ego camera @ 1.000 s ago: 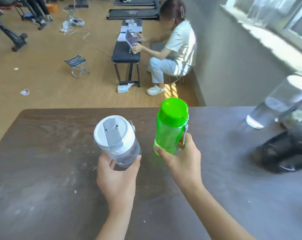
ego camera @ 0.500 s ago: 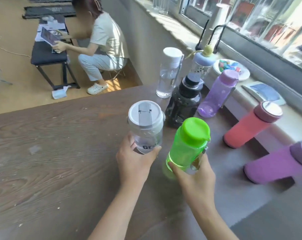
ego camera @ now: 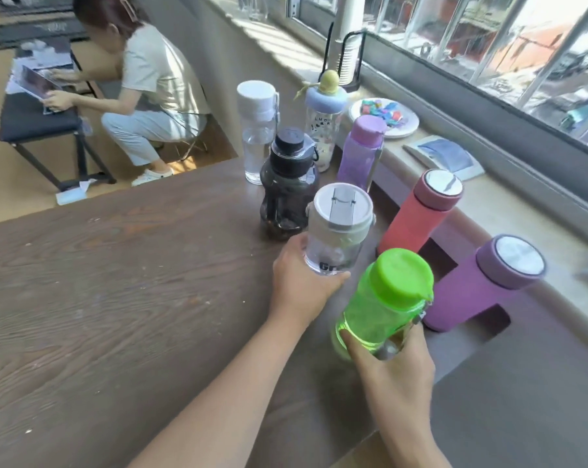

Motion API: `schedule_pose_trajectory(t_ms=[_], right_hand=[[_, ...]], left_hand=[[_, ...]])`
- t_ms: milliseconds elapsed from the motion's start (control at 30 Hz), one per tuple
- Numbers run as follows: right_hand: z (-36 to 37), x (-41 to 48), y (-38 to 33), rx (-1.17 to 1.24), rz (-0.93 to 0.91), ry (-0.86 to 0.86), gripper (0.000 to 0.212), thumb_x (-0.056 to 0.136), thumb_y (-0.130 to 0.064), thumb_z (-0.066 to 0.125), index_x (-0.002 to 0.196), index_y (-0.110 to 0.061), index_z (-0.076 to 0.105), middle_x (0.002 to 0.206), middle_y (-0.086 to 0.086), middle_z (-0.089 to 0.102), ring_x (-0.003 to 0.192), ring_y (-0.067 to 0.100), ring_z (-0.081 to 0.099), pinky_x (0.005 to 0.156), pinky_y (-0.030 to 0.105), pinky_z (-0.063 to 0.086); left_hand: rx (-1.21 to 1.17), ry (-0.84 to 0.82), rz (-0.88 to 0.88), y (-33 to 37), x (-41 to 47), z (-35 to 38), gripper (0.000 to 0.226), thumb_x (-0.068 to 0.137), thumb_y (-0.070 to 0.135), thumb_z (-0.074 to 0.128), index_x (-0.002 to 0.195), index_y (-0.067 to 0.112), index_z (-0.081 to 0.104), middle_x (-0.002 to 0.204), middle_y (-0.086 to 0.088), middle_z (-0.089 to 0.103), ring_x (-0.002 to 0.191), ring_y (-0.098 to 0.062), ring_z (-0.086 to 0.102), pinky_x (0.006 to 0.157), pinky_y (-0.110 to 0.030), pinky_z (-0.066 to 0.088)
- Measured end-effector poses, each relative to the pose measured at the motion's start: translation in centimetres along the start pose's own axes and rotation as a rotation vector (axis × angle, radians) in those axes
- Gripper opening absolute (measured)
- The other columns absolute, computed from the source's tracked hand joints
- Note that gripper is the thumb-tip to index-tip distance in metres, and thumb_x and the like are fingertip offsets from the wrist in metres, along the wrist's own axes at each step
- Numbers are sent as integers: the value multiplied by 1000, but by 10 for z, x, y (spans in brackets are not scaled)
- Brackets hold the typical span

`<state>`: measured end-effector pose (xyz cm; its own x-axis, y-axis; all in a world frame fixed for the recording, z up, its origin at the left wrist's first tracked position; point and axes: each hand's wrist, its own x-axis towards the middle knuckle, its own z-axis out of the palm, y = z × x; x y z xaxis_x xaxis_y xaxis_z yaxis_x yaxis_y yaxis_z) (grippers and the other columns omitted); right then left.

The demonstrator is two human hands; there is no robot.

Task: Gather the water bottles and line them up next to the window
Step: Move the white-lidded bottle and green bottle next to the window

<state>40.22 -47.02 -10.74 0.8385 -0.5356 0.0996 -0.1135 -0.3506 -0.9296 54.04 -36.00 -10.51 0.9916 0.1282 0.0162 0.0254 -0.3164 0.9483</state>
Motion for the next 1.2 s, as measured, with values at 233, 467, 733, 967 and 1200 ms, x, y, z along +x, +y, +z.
schedule_pose_trajectory(t_ms=[233, 467, 733, 967, 1200], right_hand=[[-14, 9, 13, -1, 52, 2, 48, 69, -31, 94, 99, -46, 59, 97, -27, 71, 84, -7, 67, 63, 2, 44], [-17, 10, 15, 20, 66, -22, 46, 72, -37, 91, 106, -40, 60, 103, -27, 68, 91, -8, 66, 67, 3, 45], [-16, 8, 17, 15, 73, -32, 56, 72, -36, 93, 105, -58, 54, 105, -25, 69, 96, -9, 64, 69, 5, 43], [-12, -8, 23, 10, 146, 80, 67, 68, -33, 97, 122, -31, 58, 116, -13, 62, 102, -3, 62, 81, 22, 44], [21, -55, 25, -109, 47, 224, 52, 64, -11, 98, 97, -28, 61, 85, 3, 65, 64, 28, 57, 69, 9, 42]], left_hand=[[59, -7, -3, 8, -6, 15, 62, 57, 23, 103, 112, 18, 73, 112, -4, 82, 105, -20, 77, 93, -38, 61], [103, -23, 3, 7, -9, 20, 73, 59, 23, 101, 125, 17, 69, 124, -2, 77, 115, -20, 72, 94, -29, 54], [67, -75, 28, 3, -12, 16, 81, 63, 19, 99, 135, 21, 64, 131, 1, 76, 122, -19, 70, 102, -30, 54], [-47, -89, -17, -17, -22, -7, 102, 68, 11, 99, 157, 13, 50, 159, -8, 57, 146, -16, 55, 124, -35, 43], [-68, 90, -28, -43, -41, -76, 64, 79, 6, 93, 138, 15, 70, 134, -7, 75, 124, -11, 72, 102, -15, 56]])
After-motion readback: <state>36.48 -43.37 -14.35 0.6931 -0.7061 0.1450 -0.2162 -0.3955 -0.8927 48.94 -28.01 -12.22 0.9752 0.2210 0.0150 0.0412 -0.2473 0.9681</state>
